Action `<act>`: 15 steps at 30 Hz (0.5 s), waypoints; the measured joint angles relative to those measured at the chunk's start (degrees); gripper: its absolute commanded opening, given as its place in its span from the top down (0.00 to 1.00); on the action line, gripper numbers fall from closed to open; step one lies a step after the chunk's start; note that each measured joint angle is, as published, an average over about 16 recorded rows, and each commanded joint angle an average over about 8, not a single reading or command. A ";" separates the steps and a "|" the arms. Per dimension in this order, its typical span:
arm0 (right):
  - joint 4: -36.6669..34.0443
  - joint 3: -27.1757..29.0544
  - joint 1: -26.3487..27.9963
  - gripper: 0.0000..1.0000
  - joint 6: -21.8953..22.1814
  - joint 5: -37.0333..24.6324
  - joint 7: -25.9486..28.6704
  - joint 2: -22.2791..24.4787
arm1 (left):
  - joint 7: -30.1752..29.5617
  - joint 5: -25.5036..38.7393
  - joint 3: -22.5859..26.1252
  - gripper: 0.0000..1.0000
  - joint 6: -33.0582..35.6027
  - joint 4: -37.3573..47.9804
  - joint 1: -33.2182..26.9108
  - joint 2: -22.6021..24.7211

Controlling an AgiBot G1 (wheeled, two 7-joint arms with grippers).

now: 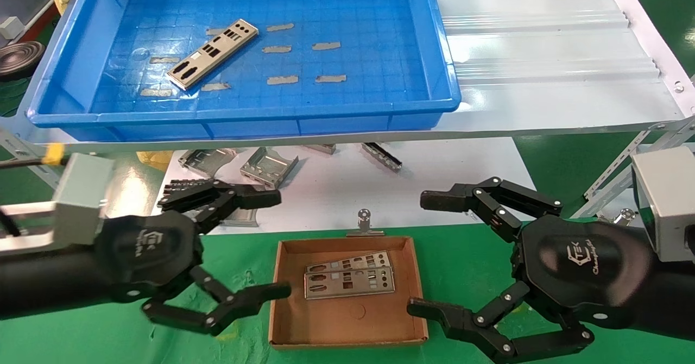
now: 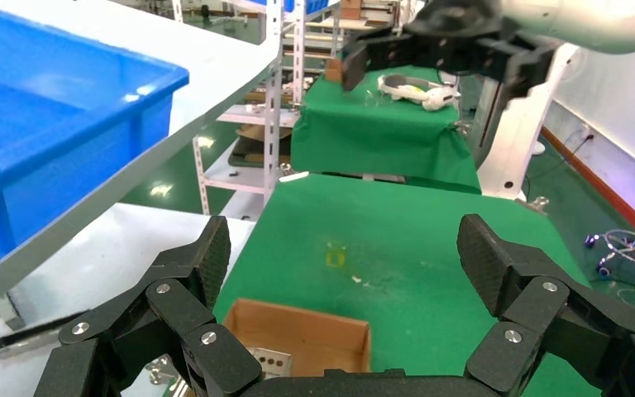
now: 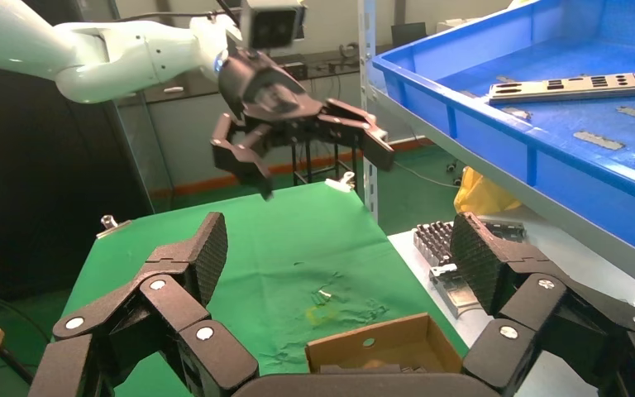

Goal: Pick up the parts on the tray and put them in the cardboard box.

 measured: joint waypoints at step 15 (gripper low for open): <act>-0.01 0.00 -0.01 0.00 0.01 0.01 0.00 0.00 | -5.79 -3.68 -5.96 0.00 -0.39 -11.86 5.44 -6.90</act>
